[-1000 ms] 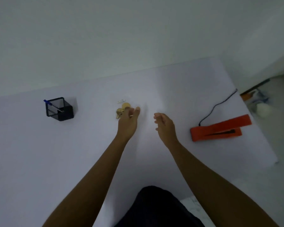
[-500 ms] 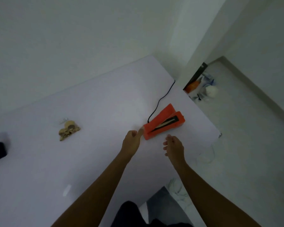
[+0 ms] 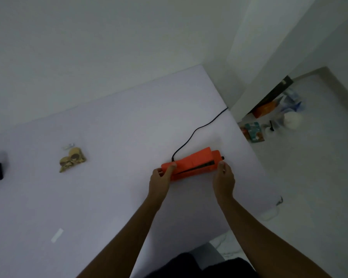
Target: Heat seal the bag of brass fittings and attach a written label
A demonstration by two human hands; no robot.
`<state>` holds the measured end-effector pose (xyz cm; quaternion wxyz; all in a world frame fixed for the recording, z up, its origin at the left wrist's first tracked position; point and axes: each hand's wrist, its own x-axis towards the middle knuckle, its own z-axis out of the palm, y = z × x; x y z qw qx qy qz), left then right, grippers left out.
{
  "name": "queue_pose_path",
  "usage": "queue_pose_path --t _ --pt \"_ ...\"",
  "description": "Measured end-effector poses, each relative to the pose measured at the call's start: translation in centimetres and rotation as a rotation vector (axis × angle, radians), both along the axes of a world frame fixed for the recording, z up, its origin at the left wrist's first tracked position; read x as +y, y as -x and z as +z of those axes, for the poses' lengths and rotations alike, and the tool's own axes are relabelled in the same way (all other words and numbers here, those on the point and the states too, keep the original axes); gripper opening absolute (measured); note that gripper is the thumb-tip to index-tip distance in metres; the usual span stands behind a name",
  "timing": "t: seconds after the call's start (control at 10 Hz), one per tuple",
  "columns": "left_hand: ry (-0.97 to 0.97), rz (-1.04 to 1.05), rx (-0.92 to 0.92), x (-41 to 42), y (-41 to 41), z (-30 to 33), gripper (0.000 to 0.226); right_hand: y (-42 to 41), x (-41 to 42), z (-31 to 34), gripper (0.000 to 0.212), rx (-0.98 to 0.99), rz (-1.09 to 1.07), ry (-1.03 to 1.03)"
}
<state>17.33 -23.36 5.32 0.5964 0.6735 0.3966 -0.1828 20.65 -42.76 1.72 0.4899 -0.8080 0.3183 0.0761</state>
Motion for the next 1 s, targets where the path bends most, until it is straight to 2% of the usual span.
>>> queue_pose_path --t 0.3,0.5,0.7,0.9,1.0 --pt "-0.097 0.134 -0.033 5.1 -9.6 0.3 0.072 -10.7 5.4 0.3 0.048 -0.012 0.148 -0.087" --pt "-0.081 0.159 -0.017 8.5 -14.7 0.2 0.083 -17.3 8.7 0.1 0.051 -0.024 0.244 -0.078" --pt "-0.079 0.145 -0.025 10.0 -16.5 0.4 0.086 -19.9 10.2 -0.1 0.052 -0.020 0.332 -0.028" --pt "-0.069 0.062 -0.032 11.2 -15.9 1.4 0.091 -21.2 8.9 0.5 0.053 0.054 0.561 0.158" --pt "-0.198 0.038 -0.105 12.6 -15.5 4.5 0.092 -23.2 8.8 3.8 0.046 -0.017 0.605 0.205"
